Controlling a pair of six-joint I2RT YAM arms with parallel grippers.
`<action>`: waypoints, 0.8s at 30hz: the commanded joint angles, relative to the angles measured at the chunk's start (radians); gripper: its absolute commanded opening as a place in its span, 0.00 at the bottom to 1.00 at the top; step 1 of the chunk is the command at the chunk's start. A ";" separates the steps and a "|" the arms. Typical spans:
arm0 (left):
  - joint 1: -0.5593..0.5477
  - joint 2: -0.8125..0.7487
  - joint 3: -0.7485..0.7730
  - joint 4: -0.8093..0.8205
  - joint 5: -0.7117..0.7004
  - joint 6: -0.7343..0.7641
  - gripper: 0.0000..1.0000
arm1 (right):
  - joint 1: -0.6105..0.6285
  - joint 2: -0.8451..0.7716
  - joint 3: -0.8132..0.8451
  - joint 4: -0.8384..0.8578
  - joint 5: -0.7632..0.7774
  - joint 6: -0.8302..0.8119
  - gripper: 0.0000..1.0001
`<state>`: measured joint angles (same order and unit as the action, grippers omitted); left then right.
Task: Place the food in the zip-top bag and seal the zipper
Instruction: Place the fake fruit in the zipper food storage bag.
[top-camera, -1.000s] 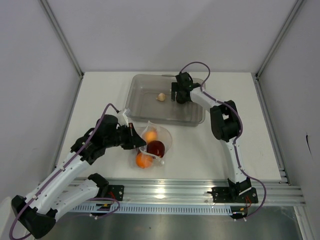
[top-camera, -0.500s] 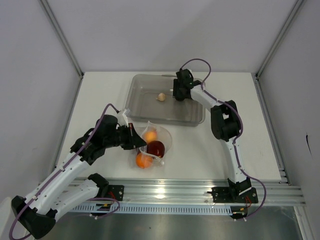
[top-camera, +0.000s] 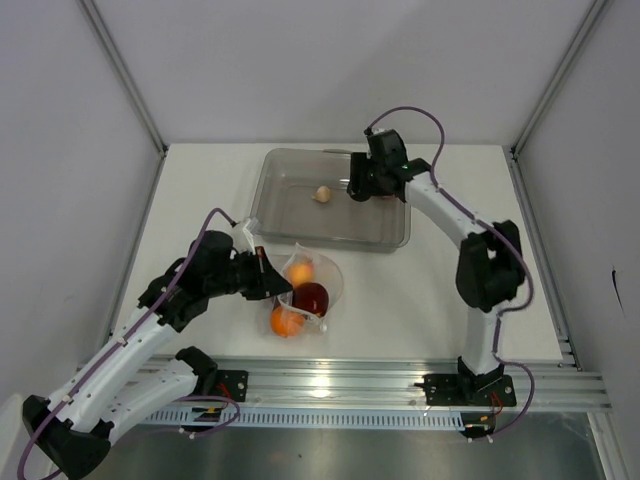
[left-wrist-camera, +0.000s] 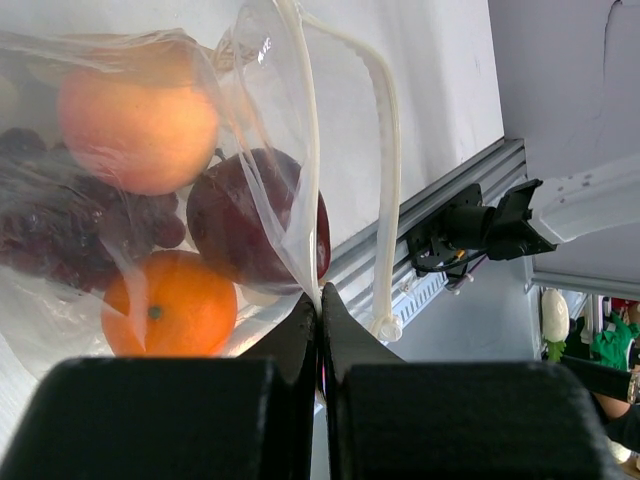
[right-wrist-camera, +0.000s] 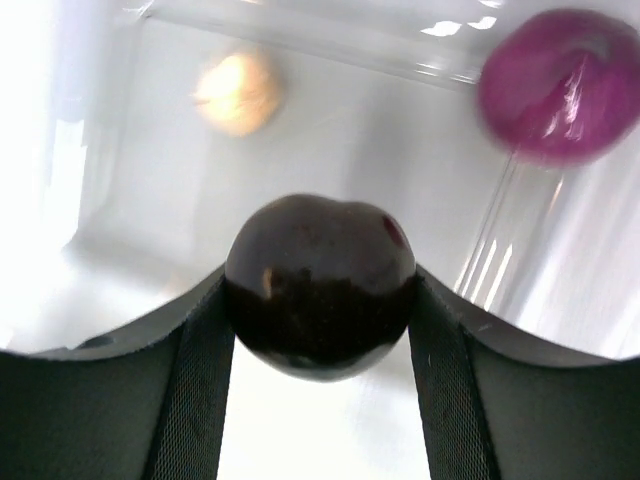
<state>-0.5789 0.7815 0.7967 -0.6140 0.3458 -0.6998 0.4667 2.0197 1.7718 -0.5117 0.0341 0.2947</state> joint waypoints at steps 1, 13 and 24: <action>0.004 -0.004 0.001 0.025 0.025 -0.012 0.01 | 0.044 -0.243 -0.141 0.061 -0.125 -0.031 0.00; 0.004 0.009 0.021 0.026 0.033 -0.006 0.01 | 0.272 -0.766 -0.541 0.067 -0.244 -0.071 0.00; 0.004 0.022 0.050 0.025 0.032 -0.009 0.00 | 0.460 -0.869 -0.679 0.136 -0.284 0.049 0.00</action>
<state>-0.5793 0.8059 0.7994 -0.6106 0.3546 -0.6998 0.8841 1.1248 1.1160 -0.4252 -0.2375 0.2981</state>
